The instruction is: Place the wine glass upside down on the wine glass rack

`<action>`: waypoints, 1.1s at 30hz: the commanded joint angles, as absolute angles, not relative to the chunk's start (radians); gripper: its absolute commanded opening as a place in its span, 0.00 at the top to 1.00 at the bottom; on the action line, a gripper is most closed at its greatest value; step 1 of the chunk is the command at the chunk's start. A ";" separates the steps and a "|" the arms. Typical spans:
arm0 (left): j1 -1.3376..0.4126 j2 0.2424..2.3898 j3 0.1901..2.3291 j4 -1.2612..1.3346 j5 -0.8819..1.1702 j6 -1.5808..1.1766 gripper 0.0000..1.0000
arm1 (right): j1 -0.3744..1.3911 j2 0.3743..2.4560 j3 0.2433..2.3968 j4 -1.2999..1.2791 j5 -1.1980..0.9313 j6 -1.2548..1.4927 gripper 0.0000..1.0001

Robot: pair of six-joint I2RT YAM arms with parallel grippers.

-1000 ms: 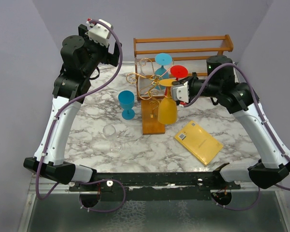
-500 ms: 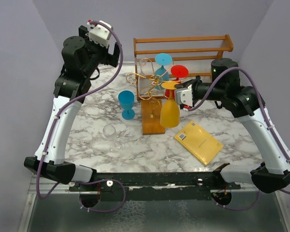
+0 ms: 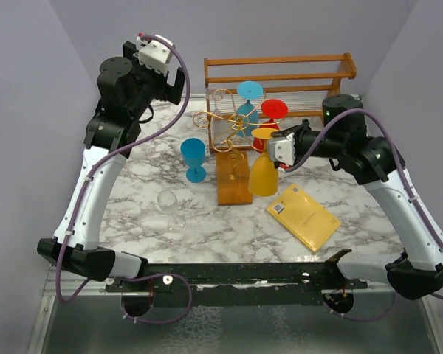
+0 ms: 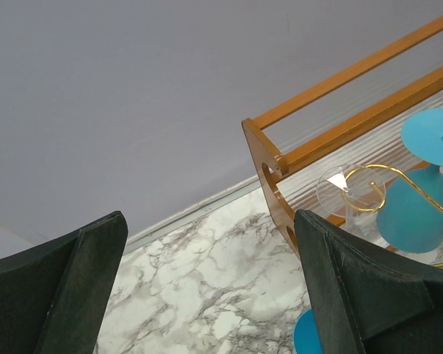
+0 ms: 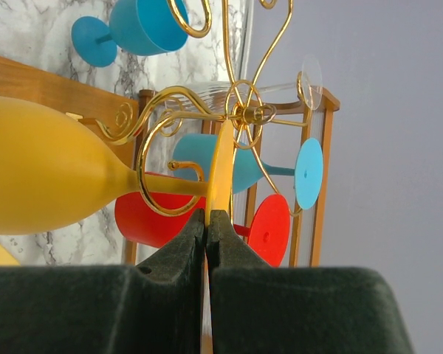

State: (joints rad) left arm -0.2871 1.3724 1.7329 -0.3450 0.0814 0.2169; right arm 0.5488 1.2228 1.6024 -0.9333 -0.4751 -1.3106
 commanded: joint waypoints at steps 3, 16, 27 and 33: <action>-0.282 1.331 1.712 -0.333 0.113 0.242 0.01 | 0.554 1.218 1.570 -0.877 -0.430 -1.300 0.98; -0.282 1.301 1.642 -0.357 0.120 0.231 0.01 | 0.554 1.207 1.537 -0.885 -0.402 -1.292 0.80; -0.203 1.288 1.560 -0.344 0.075 0.083 0.02 | 0.554 1.180 1.501 -0.886 -0.357 -1.257 0.68; -0.068 1.289 1.478 -0.352 0.170 -0.081 0.05 | 0.554 1.128 1.484 -0.895 -0.315 -1.147 0.39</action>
State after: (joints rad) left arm -0.1303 1.3128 1.5291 -0.3668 0.1131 0.0631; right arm 0.5488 1.1866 1.4998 -0.9081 -0.3737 -1.2442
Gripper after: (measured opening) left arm 0.956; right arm 0.533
